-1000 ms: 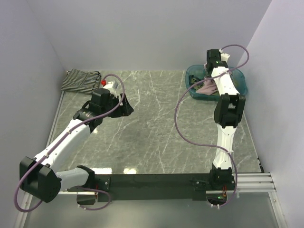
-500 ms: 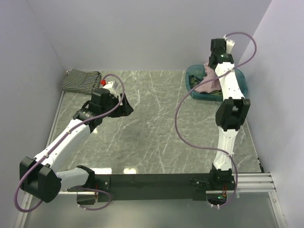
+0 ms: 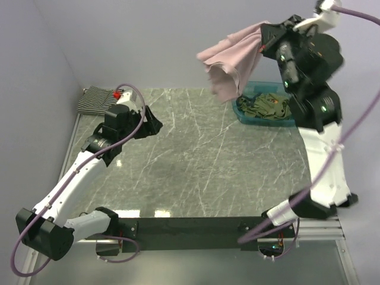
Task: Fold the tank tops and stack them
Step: Move the tank top to the center of the board, then flatten the tank top out
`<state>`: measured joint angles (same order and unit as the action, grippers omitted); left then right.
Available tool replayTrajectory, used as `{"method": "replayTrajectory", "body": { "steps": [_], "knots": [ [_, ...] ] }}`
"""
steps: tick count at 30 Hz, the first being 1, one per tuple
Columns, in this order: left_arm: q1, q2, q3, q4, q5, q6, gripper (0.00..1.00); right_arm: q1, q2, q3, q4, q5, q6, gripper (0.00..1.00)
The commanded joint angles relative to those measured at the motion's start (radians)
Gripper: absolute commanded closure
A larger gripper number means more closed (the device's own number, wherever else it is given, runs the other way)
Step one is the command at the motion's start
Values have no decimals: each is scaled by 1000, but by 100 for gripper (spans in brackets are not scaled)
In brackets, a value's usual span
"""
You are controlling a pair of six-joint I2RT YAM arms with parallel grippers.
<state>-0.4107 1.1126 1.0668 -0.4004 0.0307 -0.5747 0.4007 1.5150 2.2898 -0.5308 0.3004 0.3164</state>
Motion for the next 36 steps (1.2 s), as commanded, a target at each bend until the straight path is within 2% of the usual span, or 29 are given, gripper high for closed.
{"method": "replayTrajectory", "body": {
  "steps": [1,4,5,6,7,10,11,14,17,19,22,24,28,32,36],
  "knots": [
    [12,-60,62,-20,-118,-69,23,72,-74,-137,84,-88,24,100],
    [19,-106,52,-28,-189,-117,22,101,-203,-405,181,-170,134,100],
    [19,-115,50,-31,-207,-126,22,102,-240,-584,214,-237,173,100],
    [19,-122,44,-35,-216,-143,21,101,-318,-684,294,-260,243,100],
    [21,-129,36,-31,-210,-140,21,101,-355,-884,336,-282,275,98],
    [21,-114,12,-49,-178,-142,21,96,-455,-1134,391,-268,355,68],
    [21,-106,-2,-45,-125,-137,22,69,-469,-1239,381,-268,374,49],
    [21,-70,-73,-3,24,-129,23,-35,-544,-1386,355,-293,408,35],
    [-35,-28,-140,11,60,-158,24,-103,-608,-1425,287,-282,395,32],
    [-71,-16,-204,21,57,-188,25,-91,-636,-1426,253,-276,360,33],
    [-126,-2,-302,60,57,-270,27,28,-618,-1451,204,-227,343,34],
    [-151,6,-346,87,64,-338,31,163,-573,-1478,198,-202,349,39],
    [-186,50,-464,181,110,-431,36,324,-455,-1517,203,-135,349,44],
    [-226,119,-493,262,143,-481,37,423,-275,-1457,218,-113,294,45],
    [-243,176,-495,304,155,-499,37,486,-165,-1399,212,-84,251,44]
  ]
}}
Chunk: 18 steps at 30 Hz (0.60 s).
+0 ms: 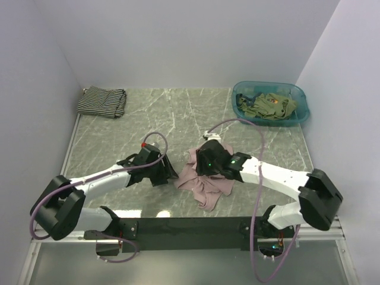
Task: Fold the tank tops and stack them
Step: Flatten the tank top out
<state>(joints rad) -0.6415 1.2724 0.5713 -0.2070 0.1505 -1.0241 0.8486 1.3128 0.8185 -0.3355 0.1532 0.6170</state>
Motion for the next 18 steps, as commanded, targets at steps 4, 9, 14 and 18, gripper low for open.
{"method": "replayTrajectory", "body": {
  "steps": [4,9,14,18],
  "knots": [
    [-18,57,-4,130,49,-64,35,95,97,123,1,104,-65,40],
    [-37,84,9,95,18,-80,37,147,201,179,-60,177,-74,38],
    [-41,108,18,83,4,-93,42,150,295,241,-141,277,-56,47],
    [-41,165,42,93,6,-90,58,144,304,275,-243,367,-20,67]
  ]
}}
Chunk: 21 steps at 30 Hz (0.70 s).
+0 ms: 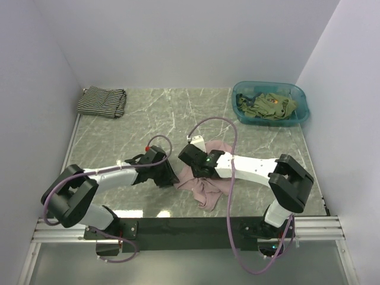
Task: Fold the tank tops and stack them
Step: Flatten the tank top out
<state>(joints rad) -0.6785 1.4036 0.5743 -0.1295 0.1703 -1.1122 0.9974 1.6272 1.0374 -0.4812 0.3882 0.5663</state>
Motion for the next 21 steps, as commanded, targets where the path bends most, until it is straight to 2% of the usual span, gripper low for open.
{"method": "replayTrajectory", "body": {
  "steps": [1,3,4,5,6,8,10,11,13,14,17,21],
  "knots": [
    [-4,43,53,18,-12,0,61,-6,-15,68,-112,146,36,78],
    [-1,63,84,11,-20,11,71,-13,-32,76,-143,178,41,81],
    [3,69,97,-10,-26,18,75,-17,-41,79,-152,185,41,86],
    [23,71,110,-19,-38,32,84,-32,-64,84,-163,192,49,89],
    [40,67,130,-30,-43,43,89,-40,-81,82,-178,202,49,94],
    [127,55,148,-76,-49,81,99,-78,-143,78,-198,210,52,96],
    [213,31,179,-111,-51,112,99,-126,-196,66,-203,206,47,98],
    [309,23,197,-151,-64,148,99,-150,-251,59,-204,199,43,99],
    [400,6,263,-183,-87,178,99,-244,-305,35,-206,187,37,100],
    [480,8,289,-203,-94,201,99,-276,-352,26,-203,181,26,100],
    [584,60,422,-217,-112,212,99,-384,-409,-16,-172,147,0,100],
    [597,272,704,-265,-132,233,99,-483,-391,-28,-116,109,-22,100]
  ]
}}
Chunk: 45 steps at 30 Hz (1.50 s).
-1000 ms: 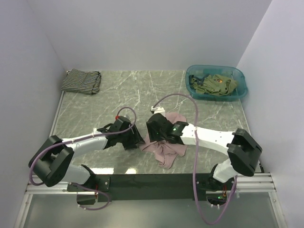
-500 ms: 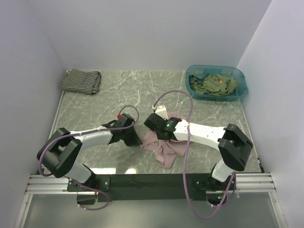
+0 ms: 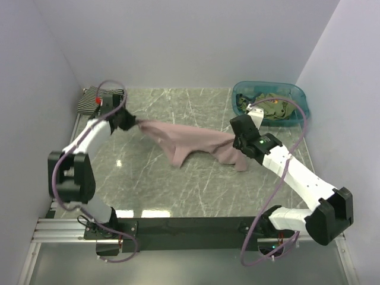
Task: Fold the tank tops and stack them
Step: Flatten the tank top out
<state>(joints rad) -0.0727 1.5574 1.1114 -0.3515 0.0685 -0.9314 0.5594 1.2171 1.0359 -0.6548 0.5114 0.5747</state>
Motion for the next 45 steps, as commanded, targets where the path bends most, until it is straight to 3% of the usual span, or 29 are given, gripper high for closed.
{"method": "replayTrajectory", "body": {
  "steps": [1,4,8,11,12,15,18,19,22,23,26,29,31,32,38,45],
  "knots": [
    [-7,160,209,-44,-27,54,99,-77,48,-28,72,-27,-33,100],
    [-3,317,382,-93,-1,75,91,-87,102,-13,78,-82,-52,100],
    [1,360,449,-84,59,114,38,-64,81,-72,127,-177,-67,95],
    [-4,229,337,-67,47,137,18,-64,91,-102,155,-200,-61,77],
    [-6,198,314,-76,44,143,18,-62,97,-106,161,-205,-58,67],
    [-64,63,172,-81,28,158,19,-64,122,-100,185,-205,-56,55],
    [-200,-17,39,-78,-4,120,28,-65,153,-77,185,-182,-56,53],
    [-267,-22,13,-73,-13,73,37,-65,162,-74,188,-177,-58,53],
    [-375,-10,-62,-37,-56,-25,47,-65,168,-60,187,-169,-53,53],
    [-390,12,-82,-12,-65,-47,54,-65,167,-57,184,-172,-53,53],
    [-435,56,-87,28,-65,-101,60,-65,145,-72,181,-163,-47,52],
    [-461,105,-52,37,-101,-115,55,-67,111,-85,167,-149,-50,50],
    [-475,122,-42,54,-121,-115,42,-67,92,-92,165,-151,-49,50],
    [-476,136,-39,65,-119,-115,41,-69,85,-100,164,-160,-44,49],
    [-481,185,-33,68,-134,-141,48,-69,18,-160,167,-168,-3,49],
    [-481,243,-24,75,-156,-162,50,-95,-96,-250,173,-143,59,45]
  ]
}}
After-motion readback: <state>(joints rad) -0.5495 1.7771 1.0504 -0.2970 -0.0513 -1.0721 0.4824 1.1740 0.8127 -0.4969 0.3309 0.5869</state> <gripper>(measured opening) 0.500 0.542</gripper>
